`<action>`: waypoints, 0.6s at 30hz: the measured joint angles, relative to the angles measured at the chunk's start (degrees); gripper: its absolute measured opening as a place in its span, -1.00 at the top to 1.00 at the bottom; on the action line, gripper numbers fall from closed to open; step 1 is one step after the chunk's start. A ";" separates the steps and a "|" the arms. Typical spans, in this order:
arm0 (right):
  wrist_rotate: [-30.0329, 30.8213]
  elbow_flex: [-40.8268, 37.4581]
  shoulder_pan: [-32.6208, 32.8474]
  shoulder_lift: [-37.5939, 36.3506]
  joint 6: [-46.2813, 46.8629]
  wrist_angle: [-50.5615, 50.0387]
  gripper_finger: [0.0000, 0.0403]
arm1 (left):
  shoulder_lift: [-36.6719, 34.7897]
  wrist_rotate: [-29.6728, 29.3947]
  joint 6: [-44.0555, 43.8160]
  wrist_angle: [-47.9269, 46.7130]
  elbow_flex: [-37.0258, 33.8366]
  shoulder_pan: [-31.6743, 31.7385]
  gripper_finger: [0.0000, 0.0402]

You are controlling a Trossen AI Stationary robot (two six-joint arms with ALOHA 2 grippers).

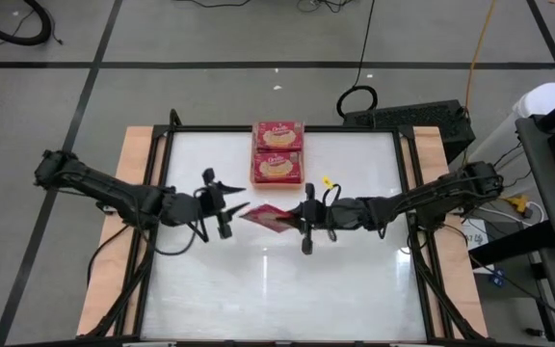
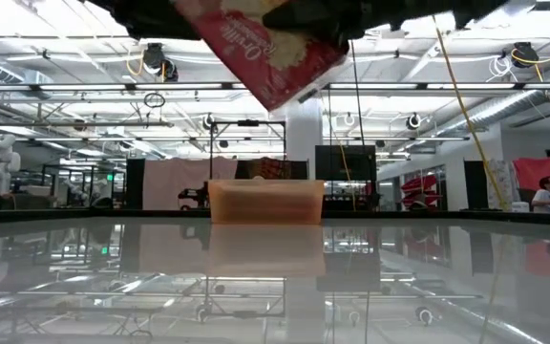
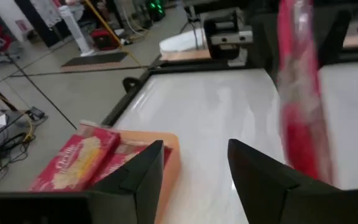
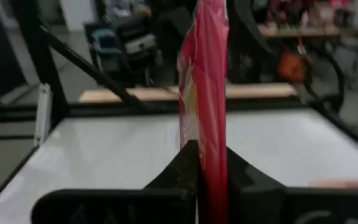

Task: Sort popcorn bags into baskets
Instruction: Put the red popcorn bag into the orange bin

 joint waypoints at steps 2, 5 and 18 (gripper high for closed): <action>-2.82 -2.13 -1.07 0.00 -2.15 5.66 0.94 | -1.90 0.02 -0.04 0.63 -0.80 0.99 0.12; -7.54 -5.04 -2.84 0.01 -2.80 14.01 0.94 | -4.03 0.46 -0.14 1.63 -1.82 2.70 0.16; -9.75 -10.15 -6.39 2.05 -5.15 34.19 0.94 | -1.56 8.16 -1.68 31.35 -12.31 4.25 -0.09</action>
